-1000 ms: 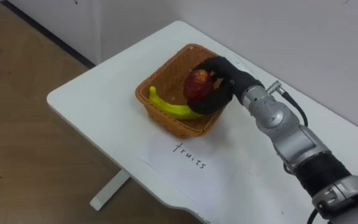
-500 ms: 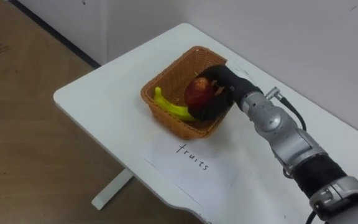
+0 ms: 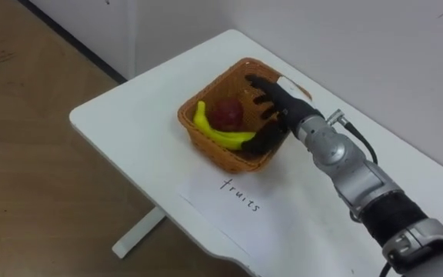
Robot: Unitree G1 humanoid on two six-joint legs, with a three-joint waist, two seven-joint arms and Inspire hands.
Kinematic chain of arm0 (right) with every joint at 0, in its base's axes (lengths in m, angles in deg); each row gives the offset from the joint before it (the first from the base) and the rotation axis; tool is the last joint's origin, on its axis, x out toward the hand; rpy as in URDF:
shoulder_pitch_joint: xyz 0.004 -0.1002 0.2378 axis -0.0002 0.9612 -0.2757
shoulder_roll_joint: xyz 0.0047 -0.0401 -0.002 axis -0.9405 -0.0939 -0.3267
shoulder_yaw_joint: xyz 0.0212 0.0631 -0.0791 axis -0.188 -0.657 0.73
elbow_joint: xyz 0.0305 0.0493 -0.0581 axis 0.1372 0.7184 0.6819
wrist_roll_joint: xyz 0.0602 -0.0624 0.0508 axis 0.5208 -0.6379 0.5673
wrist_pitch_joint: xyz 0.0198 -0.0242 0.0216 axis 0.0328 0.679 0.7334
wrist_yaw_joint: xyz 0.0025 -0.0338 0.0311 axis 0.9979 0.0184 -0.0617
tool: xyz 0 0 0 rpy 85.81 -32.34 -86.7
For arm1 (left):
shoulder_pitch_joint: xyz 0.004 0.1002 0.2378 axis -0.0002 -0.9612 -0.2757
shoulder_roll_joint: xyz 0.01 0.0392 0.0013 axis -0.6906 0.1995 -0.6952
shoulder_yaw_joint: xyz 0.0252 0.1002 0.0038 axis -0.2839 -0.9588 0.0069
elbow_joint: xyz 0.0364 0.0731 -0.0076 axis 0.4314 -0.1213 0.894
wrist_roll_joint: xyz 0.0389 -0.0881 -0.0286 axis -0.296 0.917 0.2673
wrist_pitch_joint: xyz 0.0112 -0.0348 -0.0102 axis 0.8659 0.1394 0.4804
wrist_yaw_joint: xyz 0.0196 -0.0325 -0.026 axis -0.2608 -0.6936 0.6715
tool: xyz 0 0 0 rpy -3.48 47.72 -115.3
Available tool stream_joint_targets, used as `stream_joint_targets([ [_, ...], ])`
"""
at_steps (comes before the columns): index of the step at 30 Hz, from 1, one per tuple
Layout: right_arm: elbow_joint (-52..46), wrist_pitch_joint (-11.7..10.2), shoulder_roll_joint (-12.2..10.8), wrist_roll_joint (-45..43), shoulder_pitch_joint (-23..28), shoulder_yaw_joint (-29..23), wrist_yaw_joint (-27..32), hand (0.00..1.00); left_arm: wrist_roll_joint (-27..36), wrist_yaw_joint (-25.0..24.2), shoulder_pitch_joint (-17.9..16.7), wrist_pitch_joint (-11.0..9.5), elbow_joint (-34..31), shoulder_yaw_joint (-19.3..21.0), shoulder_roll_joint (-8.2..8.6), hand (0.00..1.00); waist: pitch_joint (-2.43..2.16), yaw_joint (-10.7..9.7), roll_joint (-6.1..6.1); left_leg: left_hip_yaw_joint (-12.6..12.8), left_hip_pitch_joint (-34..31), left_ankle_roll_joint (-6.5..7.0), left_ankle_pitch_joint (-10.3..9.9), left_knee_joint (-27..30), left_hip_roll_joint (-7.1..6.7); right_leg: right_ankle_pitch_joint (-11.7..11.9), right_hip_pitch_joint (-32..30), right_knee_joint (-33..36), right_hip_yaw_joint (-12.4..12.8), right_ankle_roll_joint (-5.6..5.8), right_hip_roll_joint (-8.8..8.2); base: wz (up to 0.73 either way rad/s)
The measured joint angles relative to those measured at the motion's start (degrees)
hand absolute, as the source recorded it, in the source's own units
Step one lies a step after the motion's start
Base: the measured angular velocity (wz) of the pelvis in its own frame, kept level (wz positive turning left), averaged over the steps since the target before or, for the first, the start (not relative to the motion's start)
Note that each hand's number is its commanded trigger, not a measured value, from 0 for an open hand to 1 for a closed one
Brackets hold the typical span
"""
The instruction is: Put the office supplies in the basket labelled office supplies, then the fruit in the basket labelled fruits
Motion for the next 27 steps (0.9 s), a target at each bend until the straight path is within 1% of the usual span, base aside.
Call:
stream_joint_targets([
  [6,0.5,0.0,0.0,1.3,0.0,0.0,0.0,0.0,-1.0,0.0,-0.2,0.2,0.0,0.0,0.01,0.0,0.04,0.4,-0.19,-0.1,0.0,0.0,0.0,0.0,0.0,0.0,0.0,0.0,0.0,0.0,-0.02,0.0],
  [21,0.6,0.0,0.0,1.7,0.0,0.0,0.1,0.0,-1.1,0.0,-0.1,0.3,0.0,0.0,0.0,0.0,0.06,0.3,-0.26,-0.1,0.0,0.0,0.0,0.0,0.0,0.0,0.0,0.1,0.0,0.01,-0.01,0.0],
  [27,0.8,-0.2,0.0,1.7,0.0,0.0,1.3,0.0,-1.1,0.0,0.3,0.2,0.1,0.0,0.0,0.0,0.11,0.0,-0.33,-0.2,-0.1,0.0,0.0,0.0,0.0,0.0,0.0,0.0,0.1,0.01,0.0,0.0],
])
